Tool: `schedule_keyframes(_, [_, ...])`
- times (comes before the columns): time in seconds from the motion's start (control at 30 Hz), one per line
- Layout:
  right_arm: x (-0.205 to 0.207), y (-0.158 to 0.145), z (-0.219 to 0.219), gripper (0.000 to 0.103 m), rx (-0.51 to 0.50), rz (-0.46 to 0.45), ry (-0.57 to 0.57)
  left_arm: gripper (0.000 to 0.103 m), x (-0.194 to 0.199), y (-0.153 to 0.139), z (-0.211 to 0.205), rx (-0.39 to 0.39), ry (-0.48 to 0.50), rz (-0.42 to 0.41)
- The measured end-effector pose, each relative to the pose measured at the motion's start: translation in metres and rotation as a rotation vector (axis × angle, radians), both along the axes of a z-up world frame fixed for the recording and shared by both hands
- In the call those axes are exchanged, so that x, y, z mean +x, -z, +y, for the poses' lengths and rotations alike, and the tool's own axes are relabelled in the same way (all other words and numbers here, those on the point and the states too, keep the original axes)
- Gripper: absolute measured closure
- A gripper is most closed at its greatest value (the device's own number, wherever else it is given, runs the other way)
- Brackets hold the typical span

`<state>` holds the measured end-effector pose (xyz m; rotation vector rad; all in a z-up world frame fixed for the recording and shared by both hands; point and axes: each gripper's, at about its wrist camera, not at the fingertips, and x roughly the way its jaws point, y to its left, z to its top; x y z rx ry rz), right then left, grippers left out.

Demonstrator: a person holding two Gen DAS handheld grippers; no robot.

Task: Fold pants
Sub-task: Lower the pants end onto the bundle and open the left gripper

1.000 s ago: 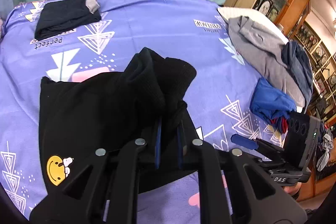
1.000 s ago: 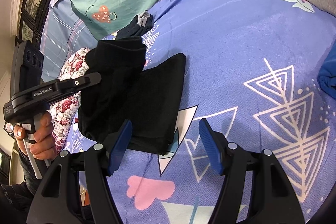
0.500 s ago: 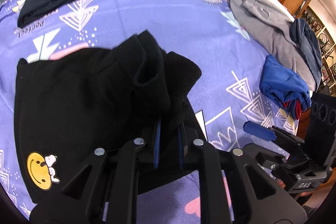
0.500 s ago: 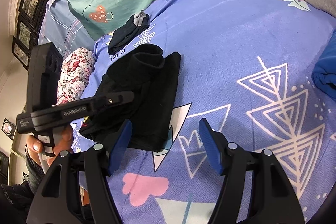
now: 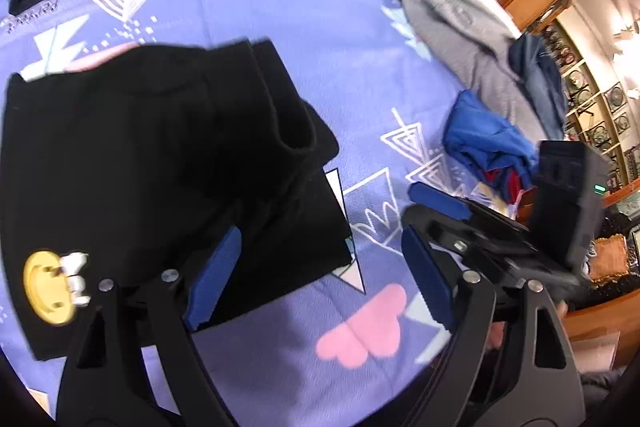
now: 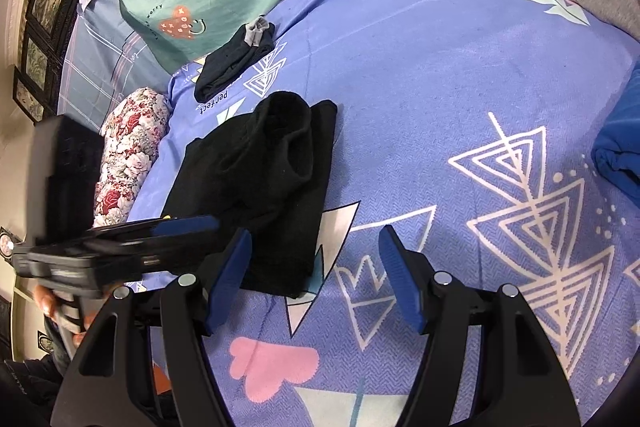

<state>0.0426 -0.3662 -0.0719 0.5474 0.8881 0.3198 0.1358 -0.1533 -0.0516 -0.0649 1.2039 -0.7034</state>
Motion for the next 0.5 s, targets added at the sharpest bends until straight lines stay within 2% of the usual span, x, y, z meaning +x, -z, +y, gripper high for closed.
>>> schedule_keyframes(0.1, [0.005, -0.003, 0.007, 0.036, -0.018, -0.005, -0.013, 0.018, 0.002, -0.021, 0.03, -0.002, -0.055, -0.07])
schedule_keyframes(0.17, [0.007, -0.005, 0.01, 0.036, -0.024, -0.013, -0.023, 0.017, 0.008, -0.03, 0.056, 0.01, -0.126, -0.106])
schedule_keyframes(0.23, [0.012, -0.009, 0.016, 0.036, -0.036, -0.021, -0.033, 0.017, 0.014, -0.031, 0.073, 0.019, -0.18, -0.113])
schedule_keyframes(0.33, [0.021, -0.016, 0.028, 0.036, -0.065, -0.038, -0.055, 0.017, 0.025, -0.022, 0.105, 0.038, -0.282, -0.103])
schedule_keyframes(0.5, [0.041, -0.021, 0.052, 0.036, -0.135, -0.04, -0.075, 0.017, 0.028, 0.004, 0.128, 0.167, -0.373, -0.108])
